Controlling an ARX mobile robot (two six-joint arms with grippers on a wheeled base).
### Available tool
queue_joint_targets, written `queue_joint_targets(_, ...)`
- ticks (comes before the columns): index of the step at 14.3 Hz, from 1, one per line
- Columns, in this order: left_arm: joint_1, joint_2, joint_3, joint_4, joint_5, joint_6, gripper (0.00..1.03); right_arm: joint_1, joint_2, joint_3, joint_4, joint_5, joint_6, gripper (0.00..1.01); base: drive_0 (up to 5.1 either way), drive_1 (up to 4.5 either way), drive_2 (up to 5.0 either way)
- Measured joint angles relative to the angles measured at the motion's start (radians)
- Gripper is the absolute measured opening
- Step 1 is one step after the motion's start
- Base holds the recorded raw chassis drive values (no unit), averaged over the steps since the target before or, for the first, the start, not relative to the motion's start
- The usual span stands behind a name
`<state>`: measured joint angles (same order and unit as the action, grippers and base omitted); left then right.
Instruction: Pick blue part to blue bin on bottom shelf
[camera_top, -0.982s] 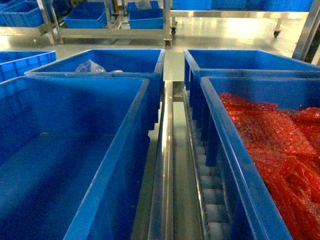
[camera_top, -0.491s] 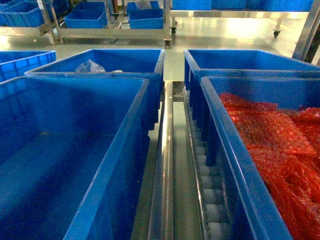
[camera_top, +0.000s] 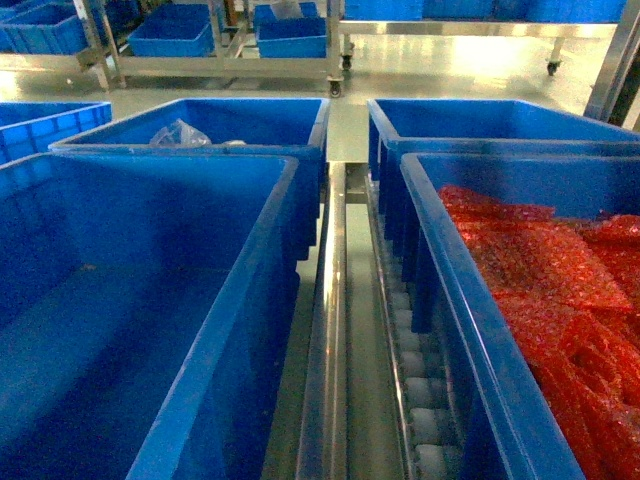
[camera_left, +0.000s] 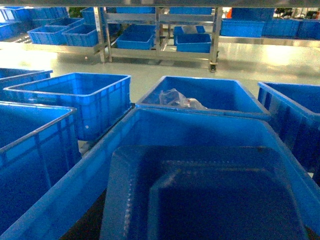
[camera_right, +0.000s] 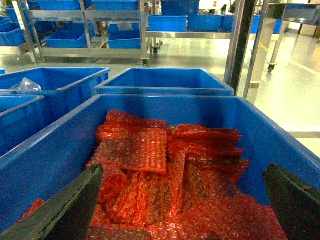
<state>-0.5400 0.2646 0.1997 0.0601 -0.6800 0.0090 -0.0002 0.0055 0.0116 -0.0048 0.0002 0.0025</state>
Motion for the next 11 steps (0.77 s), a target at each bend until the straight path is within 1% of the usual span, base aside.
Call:
queue_joint_targets(1,-0.037,0.054,0.001,0.066,0.003,0.002,0.43,0.0,0.0,0.0,0.0,0.0,0.0,0.98,0.0,0.0,0.0)
queue_joint_targets(2,0.015,0.217,0.025,0.214,0.096,0.007,0.43,0.0,0.0,0.0,0.0,0.0,0.0,0.98,0.0,0.0,0.0)
queue_joint_targets(3,0.06,0.37,0.063,0.337,0.156,0.008,0.43,0.0,0.0,0.0,-0.001,0.0,0.0,0.98,0.0,0.0,0.0)
queue_joint_targets(4,0.085,0.509,0.089,0.442,0.21,0.008,0.43,0.0,0.0,0.0,0.0,0.0,0.0,0.98,0.0,0.0,0.0)
queue_joint_targets(5,0.116,0.642,0.101,0.516,0.251,0.01,0.43,0.0,0.0,0.0,0.0,0.0,0.0,0.98,0.0,0.0,0.0)
queue_joint_targets(6,0.152,0.752,0.121,0.53,0.279,-0.007,0.43,0.0,0.0,0.0,0.0,0.0,0.0,0.98,0.0,0.0,0.0)
queue_joint_targets(7,0.18,0.843,0.14,0.519,0.309,-0.033,0.43,0.0,0.0,0.0,0.0,0.0,0.0,0.98,0.0,0.0,0.0)
queue_joint_targets(8,0.202,0.921,0.15,0.539,0.329,-0.061,0.43,0.0,0.0,0.0,0.0,0.0,0.0,0.98,0.0,0.0,0.0)
queue_joint_targets(9,0.206,0.946,0.154,0.556,0.337,-0.068,0.43,0.0,0.0,0.0,0.0,0.0,0.0,0.98,0.0,0.0,0.0)
queue_joint_targets(10,0.208,0.953,0.156,0.569,0.352,-0.082,0.45,0.0,0.0,0.0,0.0,0.0,0.0,0.98,0.0,0.0,0.0)
queue_joint_targets(11,0.208,0.953,0.156,0.571,0.355,-0.081,0.57,0.0,0.0,0.0,0.0,0.0,0.0,0.98,0.0,0.0,0.0)
